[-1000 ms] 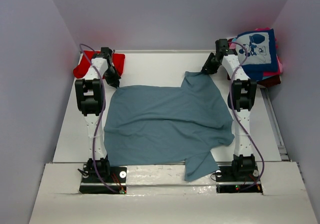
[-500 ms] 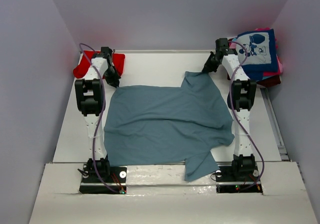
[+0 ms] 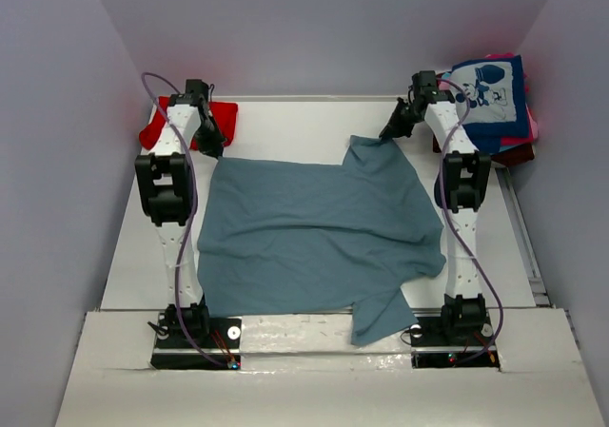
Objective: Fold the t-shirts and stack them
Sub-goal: Grap the side of the flattened tshirt furthest away from the robot with both arms
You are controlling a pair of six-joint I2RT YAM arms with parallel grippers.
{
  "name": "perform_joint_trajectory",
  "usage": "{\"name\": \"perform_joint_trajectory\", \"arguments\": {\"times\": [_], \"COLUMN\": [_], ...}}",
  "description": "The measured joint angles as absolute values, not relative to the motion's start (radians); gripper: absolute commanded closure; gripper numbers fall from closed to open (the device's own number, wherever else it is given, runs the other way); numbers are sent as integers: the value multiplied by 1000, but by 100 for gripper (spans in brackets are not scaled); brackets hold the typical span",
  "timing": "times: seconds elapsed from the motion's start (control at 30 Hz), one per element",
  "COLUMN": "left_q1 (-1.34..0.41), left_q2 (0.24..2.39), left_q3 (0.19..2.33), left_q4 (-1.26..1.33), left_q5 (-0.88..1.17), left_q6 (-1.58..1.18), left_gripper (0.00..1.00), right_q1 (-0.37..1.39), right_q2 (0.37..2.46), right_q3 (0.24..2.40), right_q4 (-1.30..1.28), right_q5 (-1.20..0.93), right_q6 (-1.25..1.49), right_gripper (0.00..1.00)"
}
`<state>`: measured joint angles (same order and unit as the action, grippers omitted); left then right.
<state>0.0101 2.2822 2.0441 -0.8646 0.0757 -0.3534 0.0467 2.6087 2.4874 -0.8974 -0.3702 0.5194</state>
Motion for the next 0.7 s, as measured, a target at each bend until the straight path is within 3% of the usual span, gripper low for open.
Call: {"name": "perform_joint_trajectory", "arguments": {"times": [0.47,0.7], "left_q1": [41,41], "left_q2": [2171,2154], "left_q3": [2005,1939], "left_q4": [-871,-865], "left_q5": [66,67], "left_q6": [-364,-365], "left_gripper": [94,94], "right_q1": [47,47], "right_q2": [2276,2154], "right_q3": [2426,2284], "right_q4": [-1013,-1073], "right_q5": [-403,-397], "right_q6": [451,421], "right_gripper": [93,93]}}
